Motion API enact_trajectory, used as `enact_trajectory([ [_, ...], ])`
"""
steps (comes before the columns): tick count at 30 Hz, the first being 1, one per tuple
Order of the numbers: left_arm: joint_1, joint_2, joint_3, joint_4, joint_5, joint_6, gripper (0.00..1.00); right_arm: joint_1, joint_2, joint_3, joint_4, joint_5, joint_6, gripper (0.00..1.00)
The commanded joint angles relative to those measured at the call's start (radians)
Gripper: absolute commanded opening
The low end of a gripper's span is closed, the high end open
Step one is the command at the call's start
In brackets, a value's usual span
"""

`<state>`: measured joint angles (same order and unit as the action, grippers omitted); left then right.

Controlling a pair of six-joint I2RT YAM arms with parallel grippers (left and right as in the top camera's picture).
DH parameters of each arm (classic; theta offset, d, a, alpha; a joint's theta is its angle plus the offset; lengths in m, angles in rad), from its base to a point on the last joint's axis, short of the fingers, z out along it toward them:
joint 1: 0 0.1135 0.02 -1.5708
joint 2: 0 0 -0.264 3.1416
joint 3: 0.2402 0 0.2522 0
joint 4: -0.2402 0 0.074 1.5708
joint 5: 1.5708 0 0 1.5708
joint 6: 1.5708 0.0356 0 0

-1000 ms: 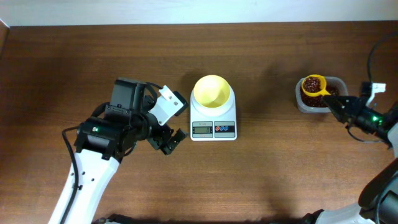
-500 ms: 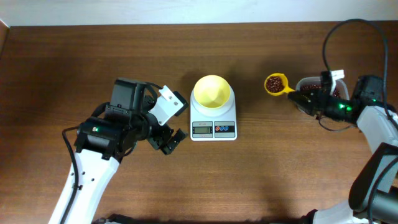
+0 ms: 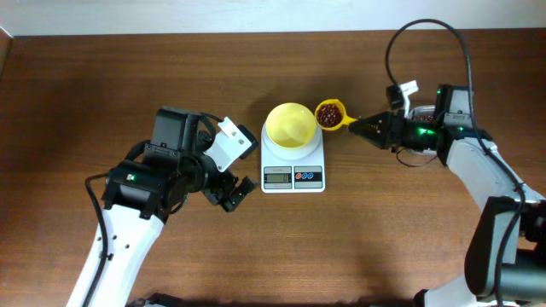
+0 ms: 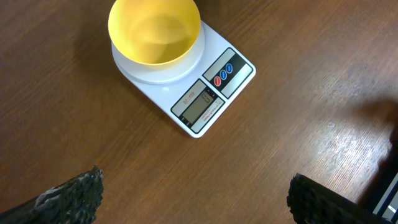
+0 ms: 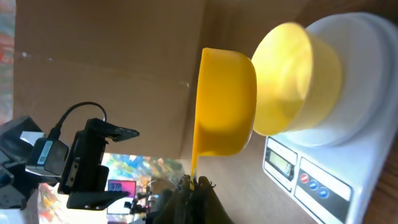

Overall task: Scoop item into bowl and weigh 50g on scale
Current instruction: 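Lift the filled scoop and carry it left over the yellow bowl, then tilt the scoop with the right gripper to pour beans into the bowl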

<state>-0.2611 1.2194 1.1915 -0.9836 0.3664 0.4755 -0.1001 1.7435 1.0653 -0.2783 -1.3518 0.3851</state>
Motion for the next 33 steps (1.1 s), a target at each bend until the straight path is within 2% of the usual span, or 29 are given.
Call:
enact_trajectory([
  [1,0.004,-0.004,0.021,0.002,0.003,0.013,0.99,0.041,-0.034,0.001,0.018,0.036,0.033,0.04],
  [15,0.004,-0.004,0.021,0.002,0.003,0.013,0.99,0.076,-0.034,0.001,0.216,0.070,0.050,0.04],
  [26,0.004,-0.004,0.021,0.002,0.003,0.013,0.99,0.141,-0.034,0.001,0.216,0.191,0.049,0.04],
  [33,0.004,-0.004,0.021,0.002,0.003,0.013,0.99,0.141,-0.034,0.001,0.215,0.221,-0.099,0.04],
])
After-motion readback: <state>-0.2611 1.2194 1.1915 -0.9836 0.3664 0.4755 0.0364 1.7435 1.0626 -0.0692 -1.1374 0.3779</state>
